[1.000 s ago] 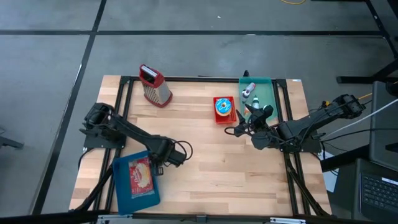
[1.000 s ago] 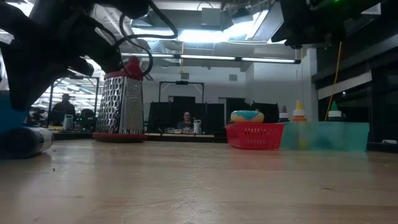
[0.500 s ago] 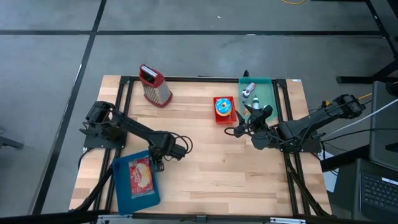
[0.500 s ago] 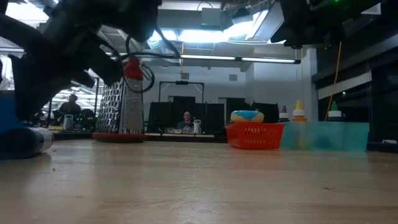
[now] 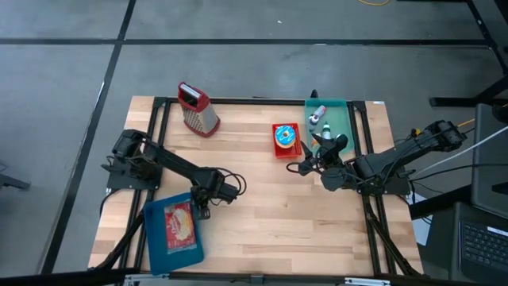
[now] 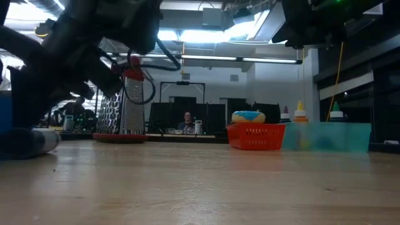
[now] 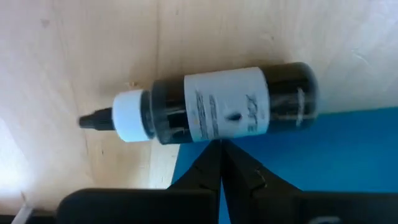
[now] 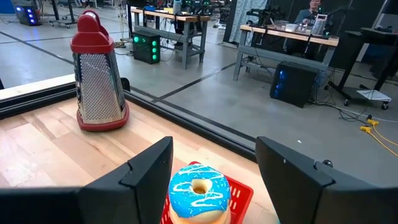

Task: Pick & Place Food Item
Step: Put the black food coloring bottle into the light green bin

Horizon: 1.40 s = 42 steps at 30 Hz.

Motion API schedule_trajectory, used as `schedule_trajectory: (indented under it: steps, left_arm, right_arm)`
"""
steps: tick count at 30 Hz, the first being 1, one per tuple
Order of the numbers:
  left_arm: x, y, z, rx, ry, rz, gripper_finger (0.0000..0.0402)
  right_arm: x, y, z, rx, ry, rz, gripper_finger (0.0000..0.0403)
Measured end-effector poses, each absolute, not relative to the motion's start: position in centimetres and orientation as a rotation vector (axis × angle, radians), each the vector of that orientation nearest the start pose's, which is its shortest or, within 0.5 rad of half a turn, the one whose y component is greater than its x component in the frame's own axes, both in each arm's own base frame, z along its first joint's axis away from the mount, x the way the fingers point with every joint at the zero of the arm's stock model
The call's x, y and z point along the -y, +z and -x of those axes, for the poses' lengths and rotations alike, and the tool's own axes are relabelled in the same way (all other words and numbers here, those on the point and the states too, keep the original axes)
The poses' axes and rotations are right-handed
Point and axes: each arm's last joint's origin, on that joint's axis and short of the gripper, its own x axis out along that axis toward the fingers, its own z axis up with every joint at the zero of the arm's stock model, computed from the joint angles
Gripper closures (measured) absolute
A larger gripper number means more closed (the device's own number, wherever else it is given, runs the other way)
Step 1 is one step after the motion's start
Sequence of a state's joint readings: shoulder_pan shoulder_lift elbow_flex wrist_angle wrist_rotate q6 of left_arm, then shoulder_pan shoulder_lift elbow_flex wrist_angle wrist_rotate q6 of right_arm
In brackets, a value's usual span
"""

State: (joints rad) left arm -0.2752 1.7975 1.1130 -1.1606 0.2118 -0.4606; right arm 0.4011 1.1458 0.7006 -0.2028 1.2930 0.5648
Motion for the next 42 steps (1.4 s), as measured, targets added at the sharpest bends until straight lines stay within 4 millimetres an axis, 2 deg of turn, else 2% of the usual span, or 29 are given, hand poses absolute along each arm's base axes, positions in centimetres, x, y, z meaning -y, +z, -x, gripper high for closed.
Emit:
schedule_trajectory:
  steps: [4,8,12,17,22,24,27,32,37,40,42]
  left_arm:
    - [8.2,14.7,-27.8,-1.857,0.070,0.224,0.0399]
    - [7.8,14.2,-29.5,-1.674,0.104,0.177,0.0399]
    - [7.1,15.1,-30.4,-1.545,0.122,0.196,0.0398]
    - [6.8,16.3,-30.2,-1.528,0.128,0.283,0.0398]
    - [7.0,17.8,-30.7,-1.379,0.171,0.318,0.0396]
    - [7.3,18.8,-31.3,-1.249,0.166,0.312,0.0390]
    - [8.2,21.2,-32.6,-0.964,0.135,0.273,0.0370]
    - [10.7,27.3,-33.2,-0.430,0.098,0.144,0.0328]
    - [14.5,32.5,-30.6,-0.101,-0.023,-0.001,0.0294]
    - [17.3,34.2,-28.4,0.001,-0.102,-0.053,0.0277]
    - [19.1,34.5,-26.9,0.025,-0.134,-0.091,0.0264]
  right_arm:
    - [-6.0,24.7,-21.2,-0.184,-0.938,-0.019,0.0170]
    - [-6.0,24.7,-21.2,-0.184,-0.938,-0.019,0.0170]
    - [-6.0,24.7,-21.2,-0.185,-0.938,-0.019,0.0170]
    - [-6.0,24.7,-21.2,-0.190,-0.929,-0.022,0.0170]
    - [-6.1,24.4,-21.5,-0.250,-0.812,-0.095,0.0170]
    - [-6.0,24.4,-21.8,-0.291,-0.734,-0.162,0.0170]
    - [-6.1,24.6,-22.1,-0.333,-0.634,-0.248,0.0170]
    - [-6.3,24.5,-22.3,-0.372,-0.546,-0.337,0.0170]
    - [-7.6,23.1,-22.9,-0.456,-0.460,-0.477,0.0170]
    - [-9.0,20.7,-23.8,-0.542,-0.460,-0.527,0.0170]
    - [-9.6,19.0,-24.7,-0.589,-0.459,-0.551,0.0170]
